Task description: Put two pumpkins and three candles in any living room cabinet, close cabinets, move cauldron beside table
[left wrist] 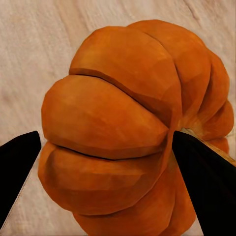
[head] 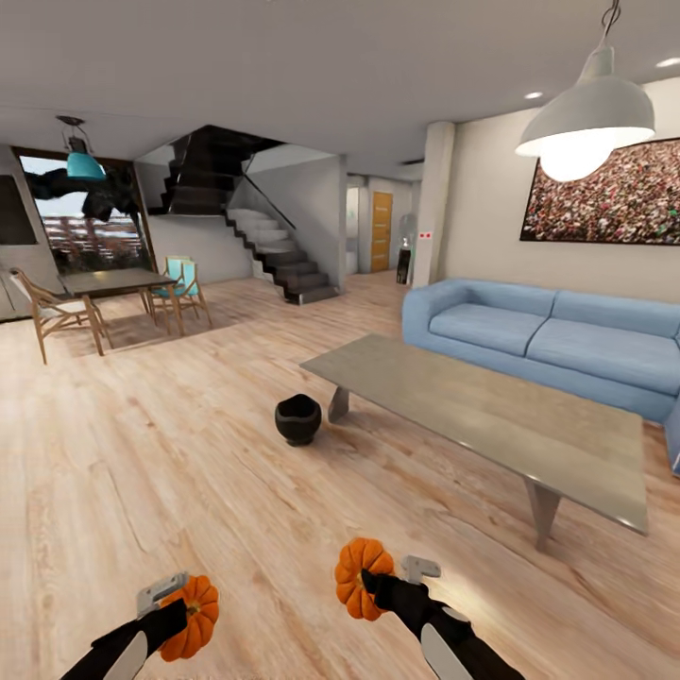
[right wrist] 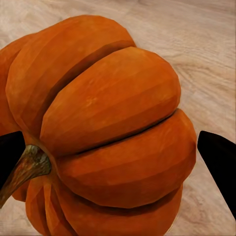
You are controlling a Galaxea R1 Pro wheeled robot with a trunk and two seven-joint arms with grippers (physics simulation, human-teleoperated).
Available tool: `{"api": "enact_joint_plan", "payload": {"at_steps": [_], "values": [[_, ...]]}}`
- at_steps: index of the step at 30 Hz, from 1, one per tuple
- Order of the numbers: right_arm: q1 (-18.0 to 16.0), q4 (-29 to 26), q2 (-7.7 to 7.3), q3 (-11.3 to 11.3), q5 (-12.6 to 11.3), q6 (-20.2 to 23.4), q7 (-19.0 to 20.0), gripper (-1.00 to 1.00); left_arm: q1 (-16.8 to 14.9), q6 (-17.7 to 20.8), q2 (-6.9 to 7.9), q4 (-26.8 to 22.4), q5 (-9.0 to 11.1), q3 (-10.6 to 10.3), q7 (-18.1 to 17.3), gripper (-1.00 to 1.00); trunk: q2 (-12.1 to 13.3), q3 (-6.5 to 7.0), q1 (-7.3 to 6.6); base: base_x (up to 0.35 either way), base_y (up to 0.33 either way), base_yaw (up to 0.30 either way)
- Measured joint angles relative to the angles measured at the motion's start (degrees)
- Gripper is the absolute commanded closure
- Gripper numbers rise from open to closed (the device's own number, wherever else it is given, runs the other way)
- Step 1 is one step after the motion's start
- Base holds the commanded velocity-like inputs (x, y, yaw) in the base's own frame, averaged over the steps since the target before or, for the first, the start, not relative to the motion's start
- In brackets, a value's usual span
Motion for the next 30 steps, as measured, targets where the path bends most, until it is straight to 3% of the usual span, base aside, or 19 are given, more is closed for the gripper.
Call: {"api": "enact_joint_plan", "payload": {"at_steps": [5,11,30], "values": [[0.0,0.4,0.02,0.0,0.9,-0.1,-0.1,1.00,0.0,-0.2,-0.06,0.1,0.1,-0.1,0.0,1.00,2.0,0.90,-1.10,0.000,0.000,0.292],[0.0,1.2,0.16,0.0,1.1,-0.2,-0.2,1.00,0.0,-0.2,-1.36,1.1,-0.5,-0.1,-0.1,1.00,4.4,1.97,-2.42,0.000,0.000,0.292],[0.0,3.9,0.20,0.0,1.3,-2.5,-0.1,1.00,0.0,-0.2,-1.68,1.4,-0.5,-0.2,-0.1,1.00,12.0,5.39,-6.59,0.000,0.000,0.292]]}}
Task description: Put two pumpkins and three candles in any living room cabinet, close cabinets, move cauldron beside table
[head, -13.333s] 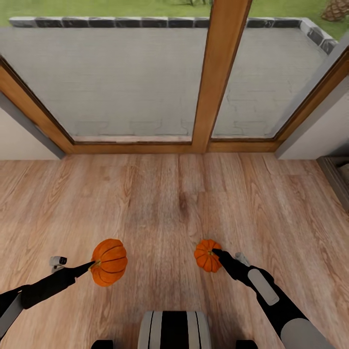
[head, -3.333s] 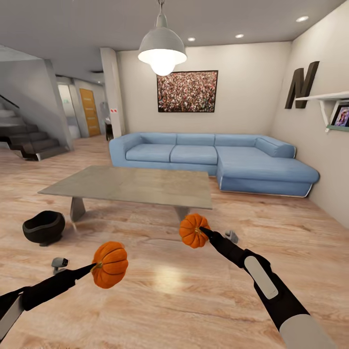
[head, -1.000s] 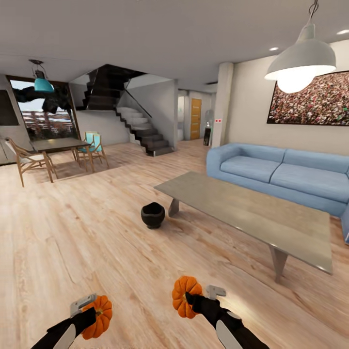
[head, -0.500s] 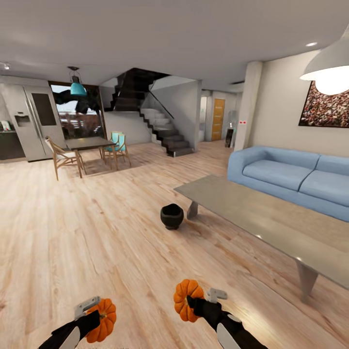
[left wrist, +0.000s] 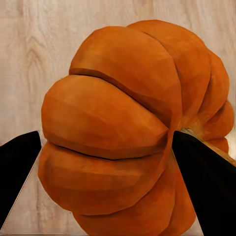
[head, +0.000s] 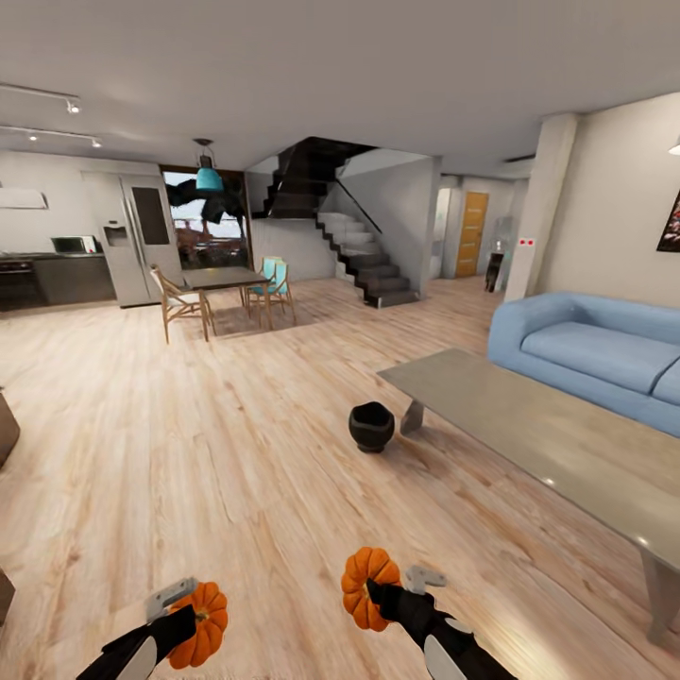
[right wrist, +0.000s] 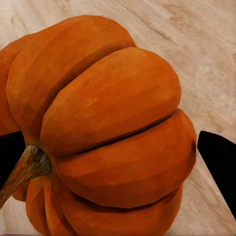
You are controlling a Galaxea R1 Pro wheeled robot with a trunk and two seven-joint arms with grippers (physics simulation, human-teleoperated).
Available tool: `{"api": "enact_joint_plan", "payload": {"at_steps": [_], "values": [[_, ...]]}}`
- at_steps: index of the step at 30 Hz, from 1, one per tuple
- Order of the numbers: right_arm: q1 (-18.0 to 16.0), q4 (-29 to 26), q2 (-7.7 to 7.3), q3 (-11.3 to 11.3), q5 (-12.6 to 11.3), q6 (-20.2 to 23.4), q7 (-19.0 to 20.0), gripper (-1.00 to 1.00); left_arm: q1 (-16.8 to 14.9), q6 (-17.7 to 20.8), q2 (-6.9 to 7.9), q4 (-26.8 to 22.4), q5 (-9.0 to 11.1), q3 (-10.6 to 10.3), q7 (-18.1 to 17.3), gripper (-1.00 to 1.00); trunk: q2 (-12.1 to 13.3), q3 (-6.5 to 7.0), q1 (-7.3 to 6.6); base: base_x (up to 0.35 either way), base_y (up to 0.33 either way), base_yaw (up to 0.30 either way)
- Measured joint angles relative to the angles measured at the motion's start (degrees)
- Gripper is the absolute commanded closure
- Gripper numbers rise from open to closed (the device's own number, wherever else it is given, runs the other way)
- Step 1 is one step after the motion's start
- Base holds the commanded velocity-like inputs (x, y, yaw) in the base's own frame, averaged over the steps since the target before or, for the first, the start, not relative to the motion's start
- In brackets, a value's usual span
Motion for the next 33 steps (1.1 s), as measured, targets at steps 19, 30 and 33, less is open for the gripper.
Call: {"api": "enact_joint_plan", "payload": {"at_steps": [19,30,33], "values": [[0.0,0.0,-0.14,0.0,1.0,-0.1,0.0,1.00,0.0,-0.1,-0.80,0.6,-0.1,0.0,0.0,1.00,7.6,3.41,-4.17,0.000,0.000,0.292],[0.0,0.0,-0.31,0.0,1.4,0.0,0.3,1.00,0.0,-0.2,-1.62,0.6,-0.2,0.0,0.1,1.00,7.6,3.42,-4.21,0.098,0.000,0.235],[0.0,0.0,-0.36,0.0,1.4,-0.1,0.5,1.00,0.0,-0.3,-1.66,0.6,-0.3,0.0,0.1,1.00,7.6,3.42,-4.22,0.320,0.000,0.021]]}}
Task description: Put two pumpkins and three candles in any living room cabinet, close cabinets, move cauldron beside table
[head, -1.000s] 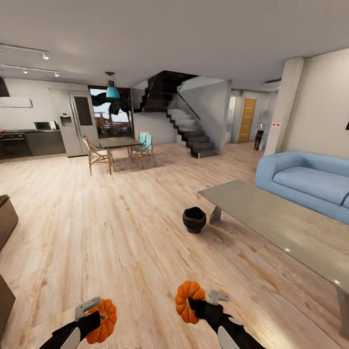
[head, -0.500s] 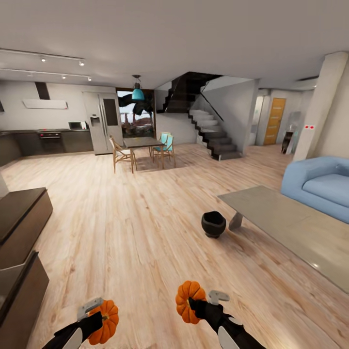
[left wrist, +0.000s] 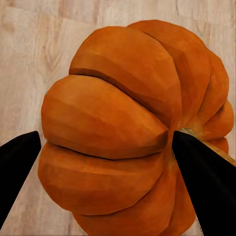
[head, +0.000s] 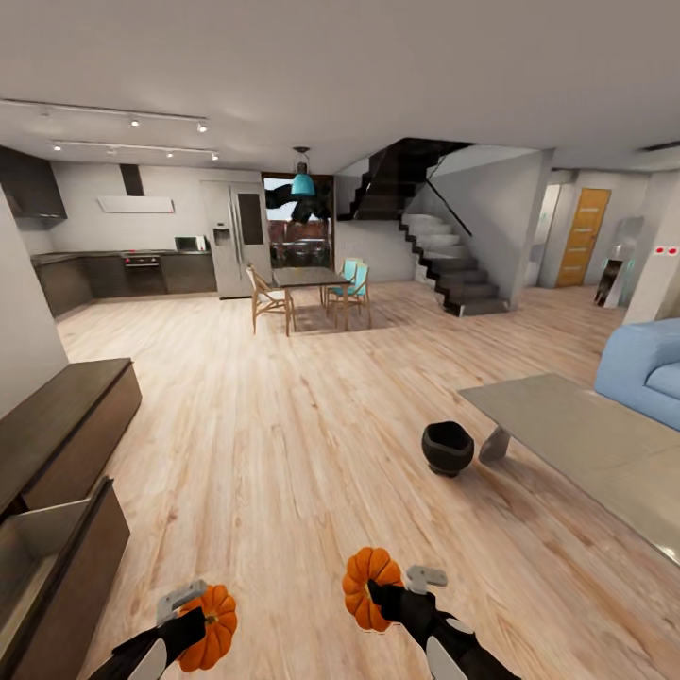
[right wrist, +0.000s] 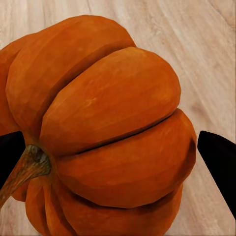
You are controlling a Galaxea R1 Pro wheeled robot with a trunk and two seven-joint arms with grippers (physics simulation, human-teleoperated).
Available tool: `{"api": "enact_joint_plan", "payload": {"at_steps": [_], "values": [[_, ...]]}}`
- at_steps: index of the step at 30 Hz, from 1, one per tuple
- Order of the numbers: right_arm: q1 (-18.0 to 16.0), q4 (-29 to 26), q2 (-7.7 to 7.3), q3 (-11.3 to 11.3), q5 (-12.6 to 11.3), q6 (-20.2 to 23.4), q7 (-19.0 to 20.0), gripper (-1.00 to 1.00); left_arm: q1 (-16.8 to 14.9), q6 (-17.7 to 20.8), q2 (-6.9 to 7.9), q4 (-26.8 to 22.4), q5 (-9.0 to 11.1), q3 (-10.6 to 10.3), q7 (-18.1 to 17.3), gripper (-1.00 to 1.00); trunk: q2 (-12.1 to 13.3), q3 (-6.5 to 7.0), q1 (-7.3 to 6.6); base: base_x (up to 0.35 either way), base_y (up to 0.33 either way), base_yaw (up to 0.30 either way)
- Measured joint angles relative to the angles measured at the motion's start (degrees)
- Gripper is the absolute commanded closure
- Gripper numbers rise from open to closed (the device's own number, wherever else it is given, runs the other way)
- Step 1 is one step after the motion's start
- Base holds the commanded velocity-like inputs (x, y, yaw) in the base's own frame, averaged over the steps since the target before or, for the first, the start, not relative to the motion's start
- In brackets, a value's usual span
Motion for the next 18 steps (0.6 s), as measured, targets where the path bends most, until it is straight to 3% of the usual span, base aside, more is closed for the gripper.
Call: {"api": "enact_joint_plan", "payload": {"at_steps": [18], "values": [[0.0,0.0,0.35,0.0,0.0,-0.5,0.1,1.00,0.0,0.0,-0.01,0.1,0.1,0.0,0.0,1.00,0.0,0.00,0.00,0.332,0.000,0.001]]}}
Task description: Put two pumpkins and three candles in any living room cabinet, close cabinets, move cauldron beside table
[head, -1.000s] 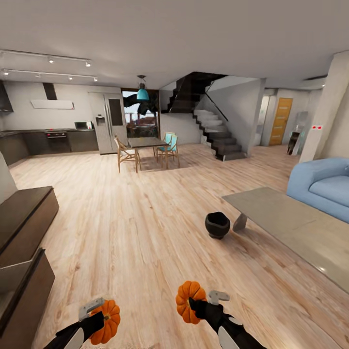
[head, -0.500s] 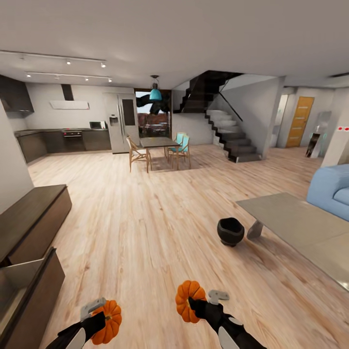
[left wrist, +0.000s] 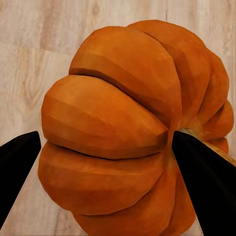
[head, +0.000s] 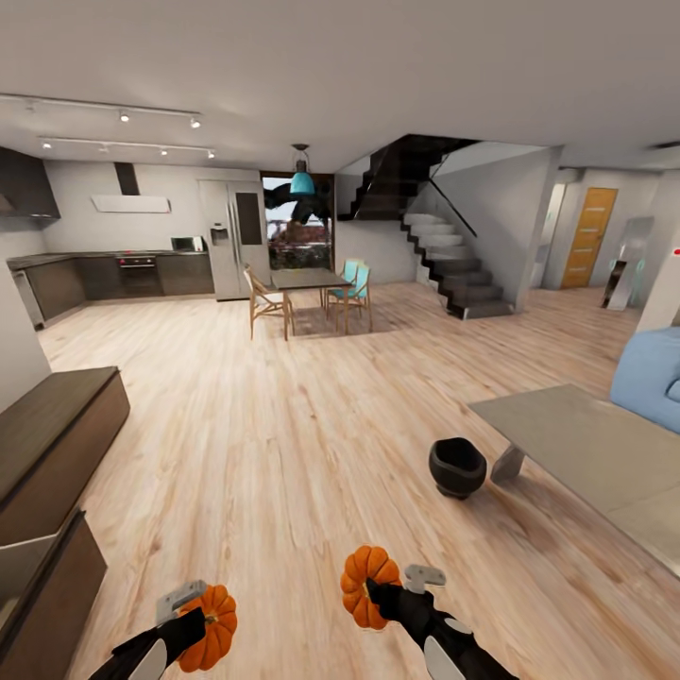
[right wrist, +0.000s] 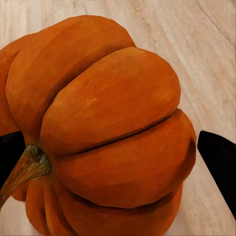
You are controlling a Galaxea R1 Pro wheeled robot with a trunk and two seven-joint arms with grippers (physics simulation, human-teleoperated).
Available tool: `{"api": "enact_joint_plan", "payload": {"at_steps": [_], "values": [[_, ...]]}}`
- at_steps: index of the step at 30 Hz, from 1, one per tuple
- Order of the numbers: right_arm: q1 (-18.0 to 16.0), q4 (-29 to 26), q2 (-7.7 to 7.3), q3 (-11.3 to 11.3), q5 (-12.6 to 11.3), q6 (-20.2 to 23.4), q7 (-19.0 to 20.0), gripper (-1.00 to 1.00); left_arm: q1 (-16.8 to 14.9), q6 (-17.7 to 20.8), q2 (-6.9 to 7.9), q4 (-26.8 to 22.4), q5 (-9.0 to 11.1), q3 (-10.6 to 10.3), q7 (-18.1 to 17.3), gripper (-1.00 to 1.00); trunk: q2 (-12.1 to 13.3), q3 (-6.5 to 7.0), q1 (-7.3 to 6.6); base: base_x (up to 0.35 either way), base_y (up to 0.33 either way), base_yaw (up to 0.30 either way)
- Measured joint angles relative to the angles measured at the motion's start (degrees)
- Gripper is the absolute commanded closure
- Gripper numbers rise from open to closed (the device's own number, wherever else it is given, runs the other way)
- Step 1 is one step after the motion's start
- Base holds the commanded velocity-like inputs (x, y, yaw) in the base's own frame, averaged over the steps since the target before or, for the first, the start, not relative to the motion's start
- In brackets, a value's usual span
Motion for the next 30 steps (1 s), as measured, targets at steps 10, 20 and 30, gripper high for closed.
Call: {"api": "enact_joint_plan", "payload": {"at_steps": [10,20,30], "values": [[0.0,0.0,0.01,0.0,0.0,-0.1,-0.1,1.00,0.0,0.0,0.00,0.0,0.0,0.0,0.0,1.00,0.0,0.00,0.00,0.333,0.000,0.159],[0.0,0.0,0.01,0.0,0.0,0.0,-0.5,1.00,0.0,0.0,0.00,0.0,0.1,0.0,0.0,1.00,0.0,0.00,0.00,0.333,-0.001,0.291],[0.0,0.1,0.01,0.0,0.0,0.0,-0.6,1.00,0.0,0.0,0.00,0.1,0.2,0.0,0.1,1.00,0.0,0.00,0.00,0.326,-0.112,0.292]]}}
